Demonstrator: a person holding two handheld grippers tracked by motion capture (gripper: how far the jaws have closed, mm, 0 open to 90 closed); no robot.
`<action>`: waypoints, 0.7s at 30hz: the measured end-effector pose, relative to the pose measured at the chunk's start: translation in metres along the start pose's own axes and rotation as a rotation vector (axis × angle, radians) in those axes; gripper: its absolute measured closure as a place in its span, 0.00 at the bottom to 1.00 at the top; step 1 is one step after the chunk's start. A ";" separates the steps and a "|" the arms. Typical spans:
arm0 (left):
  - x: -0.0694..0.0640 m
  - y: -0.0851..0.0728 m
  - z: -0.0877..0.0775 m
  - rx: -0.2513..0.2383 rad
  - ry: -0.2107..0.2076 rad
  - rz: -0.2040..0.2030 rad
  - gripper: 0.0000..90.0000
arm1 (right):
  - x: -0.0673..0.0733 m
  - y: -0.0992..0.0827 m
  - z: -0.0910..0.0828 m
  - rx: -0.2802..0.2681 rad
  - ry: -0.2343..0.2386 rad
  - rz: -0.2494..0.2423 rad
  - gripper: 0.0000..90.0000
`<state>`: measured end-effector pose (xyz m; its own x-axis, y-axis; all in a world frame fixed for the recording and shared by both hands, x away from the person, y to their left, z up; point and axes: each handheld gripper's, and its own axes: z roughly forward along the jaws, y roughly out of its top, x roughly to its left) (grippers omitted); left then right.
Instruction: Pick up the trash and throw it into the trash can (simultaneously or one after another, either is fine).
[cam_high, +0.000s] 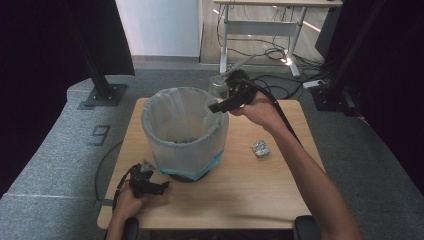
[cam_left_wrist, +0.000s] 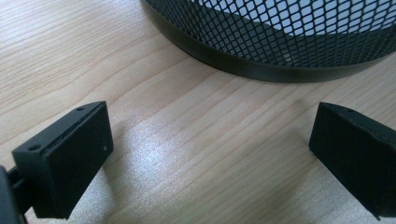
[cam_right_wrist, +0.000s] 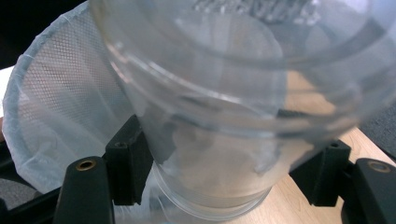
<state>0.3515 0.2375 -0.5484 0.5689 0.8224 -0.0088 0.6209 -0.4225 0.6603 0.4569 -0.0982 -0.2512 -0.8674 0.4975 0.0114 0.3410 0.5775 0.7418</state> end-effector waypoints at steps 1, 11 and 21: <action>0.000 0.000 0.000 0.000 0.000 0.000 0.00 | 0.000 0.000 0.000 0.000 0.000 0.000 0.33; 0.000 0.000 0.000 0.000 -0.004 0.004 0.00 | 0.013 0.014 0.019 0.002 0.028 -0.032 0.33; 0.000 0.000 0.000 0.000 -0.006 0.007 0.00 | 0.025 0.020 0.042 0.028 0.062 -0.052 0.33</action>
<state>0.3519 0.2371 -0.5484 0.5763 0.8172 -0.0086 0.6168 -0.4281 0.6605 0.4576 -0.0469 -0.2643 -0.9045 0.4262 0.0154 0.3044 0.6198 0.7233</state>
